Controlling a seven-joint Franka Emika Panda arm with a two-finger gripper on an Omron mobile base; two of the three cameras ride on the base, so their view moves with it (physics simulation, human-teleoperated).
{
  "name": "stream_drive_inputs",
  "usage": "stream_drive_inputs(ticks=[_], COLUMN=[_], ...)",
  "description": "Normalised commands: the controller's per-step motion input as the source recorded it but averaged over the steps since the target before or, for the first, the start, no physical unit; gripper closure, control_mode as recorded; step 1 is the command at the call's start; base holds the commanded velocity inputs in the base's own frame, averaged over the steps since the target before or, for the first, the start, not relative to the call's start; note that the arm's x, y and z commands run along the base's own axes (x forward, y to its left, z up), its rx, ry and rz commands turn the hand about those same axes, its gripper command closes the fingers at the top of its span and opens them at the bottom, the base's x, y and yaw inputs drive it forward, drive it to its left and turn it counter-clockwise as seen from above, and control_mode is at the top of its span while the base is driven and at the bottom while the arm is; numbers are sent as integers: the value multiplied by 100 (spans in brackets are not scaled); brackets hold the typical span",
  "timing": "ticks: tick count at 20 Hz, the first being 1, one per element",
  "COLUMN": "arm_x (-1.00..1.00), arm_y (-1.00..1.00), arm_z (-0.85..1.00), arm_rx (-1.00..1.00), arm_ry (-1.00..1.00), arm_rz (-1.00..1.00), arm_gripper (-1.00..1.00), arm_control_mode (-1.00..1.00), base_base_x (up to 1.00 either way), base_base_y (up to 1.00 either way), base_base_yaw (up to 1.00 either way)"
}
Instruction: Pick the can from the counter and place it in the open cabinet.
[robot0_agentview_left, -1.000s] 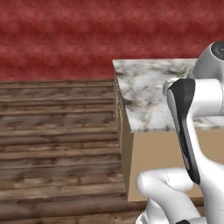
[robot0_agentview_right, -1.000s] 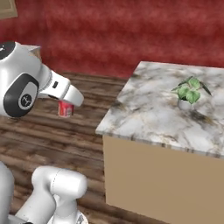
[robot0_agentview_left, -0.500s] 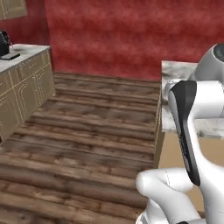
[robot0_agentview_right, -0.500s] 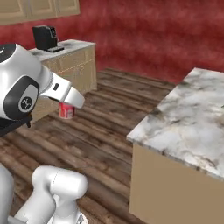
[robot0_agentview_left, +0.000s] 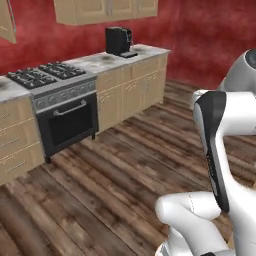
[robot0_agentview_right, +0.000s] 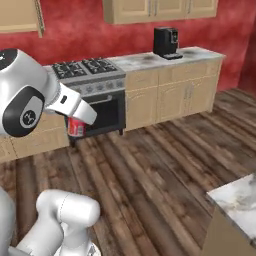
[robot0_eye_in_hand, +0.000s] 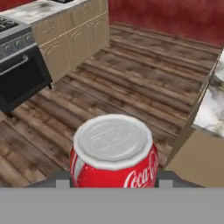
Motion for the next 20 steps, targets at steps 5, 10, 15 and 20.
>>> stream_drive_inputs(ticks=[5,10,15,20], arm_x=[0,0,0,0], arm_y=[0,0,0,0], arm_z=[0,0,0,0], arm_rx=[0,0,0,0], arm_ry=[0,0,0,0], arm_rz=[0,0,0,0], arm_gripper=[100,100,100,100], arm_control_mode=[100,100,100,100], base_base_x=[0,0,15,92], base_base_y=[-11,-31,0,12], base_base_yaw=[88,72,9,0])
